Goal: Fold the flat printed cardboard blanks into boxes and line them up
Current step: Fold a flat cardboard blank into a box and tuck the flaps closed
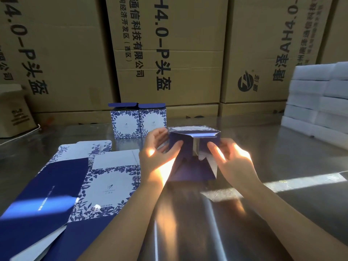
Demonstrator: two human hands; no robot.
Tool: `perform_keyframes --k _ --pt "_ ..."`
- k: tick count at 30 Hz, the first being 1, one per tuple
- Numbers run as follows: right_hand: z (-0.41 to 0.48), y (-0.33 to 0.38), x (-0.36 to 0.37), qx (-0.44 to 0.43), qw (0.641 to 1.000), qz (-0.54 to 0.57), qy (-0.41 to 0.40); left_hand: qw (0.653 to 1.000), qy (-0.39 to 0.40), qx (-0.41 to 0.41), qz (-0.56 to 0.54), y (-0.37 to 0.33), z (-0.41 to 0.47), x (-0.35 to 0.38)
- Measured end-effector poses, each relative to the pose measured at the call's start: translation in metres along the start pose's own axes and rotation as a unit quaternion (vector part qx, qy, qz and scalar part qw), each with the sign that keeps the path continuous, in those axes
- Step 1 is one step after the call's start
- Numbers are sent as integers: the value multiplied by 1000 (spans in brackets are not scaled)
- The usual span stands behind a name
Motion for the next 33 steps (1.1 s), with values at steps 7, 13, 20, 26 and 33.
perform_keyframes --k 7,13,20,26,33 --pt "2 -3 -2 -23 998 -35 37 997 -36 -56 28 8 5 -2" --pt "3 -3 -5 -59 997 -13 51 995 -50 14 81 6 3 -5" --pt "5 -3 -6 -97 994 -43 15 981 -45 133 137 -2 -5 -7" --pt "5 -2 -6 -112 992 -59 11 968 -62 188 151 -5 -6 -7" --pt "5 2 -8 -151 984 -93 11 959 -66 214 172 -5 -6 -9"
Point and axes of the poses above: each hand's wrist, its own z-axis towards the middle knuckle, its own x-axis out of the palm, y = z × x, the point moved 2 cm from there along z, towards the middle knuckle, and after that the axes turned 15 degrees about -y, right-handed, at the moved point
